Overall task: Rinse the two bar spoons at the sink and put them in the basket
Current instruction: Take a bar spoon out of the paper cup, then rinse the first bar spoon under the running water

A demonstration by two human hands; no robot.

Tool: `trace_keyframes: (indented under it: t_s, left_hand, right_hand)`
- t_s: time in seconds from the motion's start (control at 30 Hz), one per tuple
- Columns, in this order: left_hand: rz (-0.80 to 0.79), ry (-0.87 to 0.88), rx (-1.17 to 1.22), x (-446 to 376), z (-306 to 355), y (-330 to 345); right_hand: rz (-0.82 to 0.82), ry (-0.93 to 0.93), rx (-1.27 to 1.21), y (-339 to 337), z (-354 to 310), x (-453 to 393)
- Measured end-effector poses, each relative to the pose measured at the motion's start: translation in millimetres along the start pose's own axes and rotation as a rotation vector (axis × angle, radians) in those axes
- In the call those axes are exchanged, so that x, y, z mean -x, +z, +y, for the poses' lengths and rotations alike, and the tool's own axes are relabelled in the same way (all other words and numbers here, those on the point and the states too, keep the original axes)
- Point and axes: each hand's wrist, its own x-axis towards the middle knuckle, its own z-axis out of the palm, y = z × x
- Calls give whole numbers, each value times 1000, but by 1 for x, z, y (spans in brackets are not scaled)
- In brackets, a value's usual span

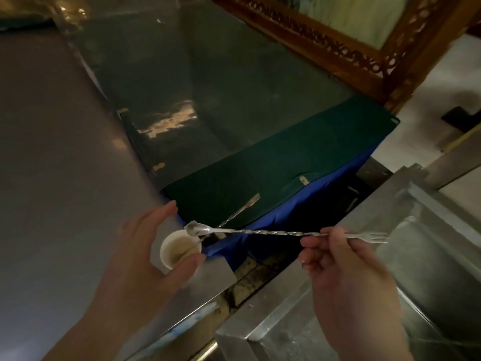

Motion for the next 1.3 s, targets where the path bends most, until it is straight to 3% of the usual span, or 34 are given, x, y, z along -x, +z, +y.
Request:
trace_keyframes:
  t_s: [0.27,0.47,0.7,0.93,1.3]
  left_hand:
    - [-14,262,95,-10,100,39]
    - [-170,389,193,3,174,112]
    - [-472,483,282,50,253,229]
    - [-746,365,403,88,287,344]
    - [-823,167,448,99,311,459]
  right_hand:
    - [115,-125,-211,-68,-67,17]
    - [333,-237,-280,-161,-107,32]
    - [601,-307,-372,-293,-125,54]
    - [785,-258,-447,-389,-103,52]
    - [863,-184,-558,-447,-69,16]
